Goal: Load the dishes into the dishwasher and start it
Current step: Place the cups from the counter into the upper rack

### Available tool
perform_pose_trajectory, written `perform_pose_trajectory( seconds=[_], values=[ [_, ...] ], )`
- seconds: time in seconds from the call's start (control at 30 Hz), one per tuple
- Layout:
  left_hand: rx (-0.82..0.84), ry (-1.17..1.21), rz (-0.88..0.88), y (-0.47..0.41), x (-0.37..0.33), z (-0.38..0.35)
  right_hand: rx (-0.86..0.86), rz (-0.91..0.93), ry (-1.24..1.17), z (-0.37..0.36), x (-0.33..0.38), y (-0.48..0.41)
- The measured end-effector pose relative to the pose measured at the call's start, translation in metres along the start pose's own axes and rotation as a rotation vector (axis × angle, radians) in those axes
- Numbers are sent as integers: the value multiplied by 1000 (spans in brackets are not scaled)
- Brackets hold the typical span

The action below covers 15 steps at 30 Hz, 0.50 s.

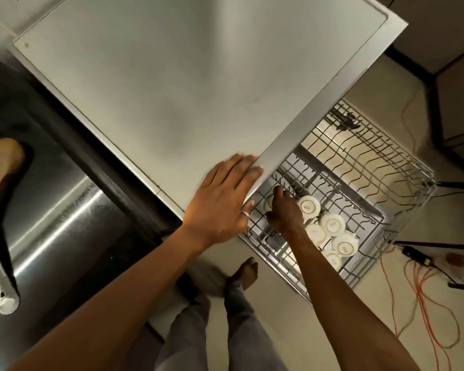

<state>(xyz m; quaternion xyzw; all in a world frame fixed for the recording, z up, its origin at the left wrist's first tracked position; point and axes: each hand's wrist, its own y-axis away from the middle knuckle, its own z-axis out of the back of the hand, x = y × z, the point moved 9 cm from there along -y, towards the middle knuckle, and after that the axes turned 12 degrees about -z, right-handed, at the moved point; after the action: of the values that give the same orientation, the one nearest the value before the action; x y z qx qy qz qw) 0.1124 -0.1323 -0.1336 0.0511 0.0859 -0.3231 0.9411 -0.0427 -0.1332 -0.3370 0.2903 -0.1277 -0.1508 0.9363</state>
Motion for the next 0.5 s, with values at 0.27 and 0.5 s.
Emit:
perform_pose_trajectory(
  seconds=[0.27,0.5],
  values=[
    [-13,10,15,0,0,1,-12,-48,-54,-22,1,-14],
    [-2,5,11,1,0,0,64,-61,-103,-31,-14,-19]
  ],
)
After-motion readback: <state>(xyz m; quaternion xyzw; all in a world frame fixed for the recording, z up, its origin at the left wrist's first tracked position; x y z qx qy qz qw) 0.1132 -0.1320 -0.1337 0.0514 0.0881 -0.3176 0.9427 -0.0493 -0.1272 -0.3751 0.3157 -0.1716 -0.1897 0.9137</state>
